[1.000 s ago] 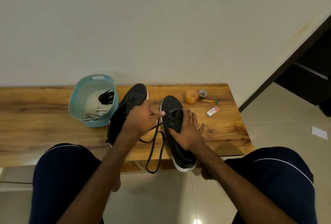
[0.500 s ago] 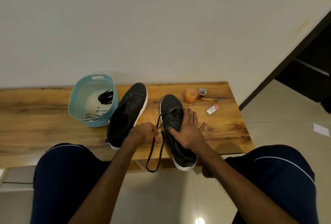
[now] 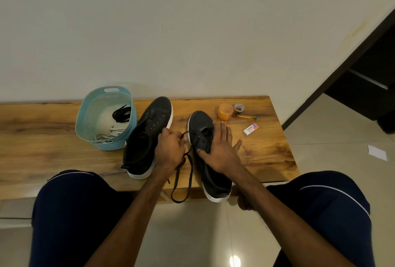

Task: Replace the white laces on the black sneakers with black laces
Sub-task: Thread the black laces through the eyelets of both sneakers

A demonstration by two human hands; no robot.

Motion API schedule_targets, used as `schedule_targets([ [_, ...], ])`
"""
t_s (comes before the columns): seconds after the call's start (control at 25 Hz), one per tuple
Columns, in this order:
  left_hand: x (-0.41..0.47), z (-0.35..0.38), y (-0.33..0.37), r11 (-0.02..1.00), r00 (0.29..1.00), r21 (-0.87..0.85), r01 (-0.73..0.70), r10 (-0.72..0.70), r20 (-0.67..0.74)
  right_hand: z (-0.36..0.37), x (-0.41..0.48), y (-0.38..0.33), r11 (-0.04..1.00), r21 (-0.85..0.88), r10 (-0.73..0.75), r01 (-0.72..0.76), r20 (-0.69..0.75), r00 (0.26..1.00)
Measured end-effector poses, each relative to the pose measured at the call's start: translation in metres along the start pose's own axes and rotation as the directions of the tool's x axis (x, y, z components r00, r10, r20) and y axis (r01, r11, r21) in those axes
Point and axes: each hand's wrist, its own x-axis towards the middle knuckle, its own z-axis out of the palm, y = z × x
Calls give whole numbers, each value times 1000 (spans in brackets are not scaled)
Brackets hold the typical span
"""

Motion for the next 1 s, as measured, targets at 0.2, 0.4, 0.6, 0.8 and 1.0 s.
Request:
schedule_targets([
  [0.2,15,-50,19,545,953,-785,295,-109,283,-14,-3,-32,951,89,-252,296,-332,909],
  [0.4,23,-89,18,-75,930,-927,366,68,362,-14,-12,-69,715,643,-261,274,-118,958],
  [0.6,25,-96,13,-8,980,-980,197,0,197,-27,-2,-74,573,806,-239,150,-11,971],
  [0.8,8,-78,7,995,985,-33,-90,84,-154,-52,11,-64,536,821,-141,198,-145,979],
  [1.0,3,-83,21,899,908,155,-409,418,-26,-55,14,-64,635,720,-244,280,-156,957],
])
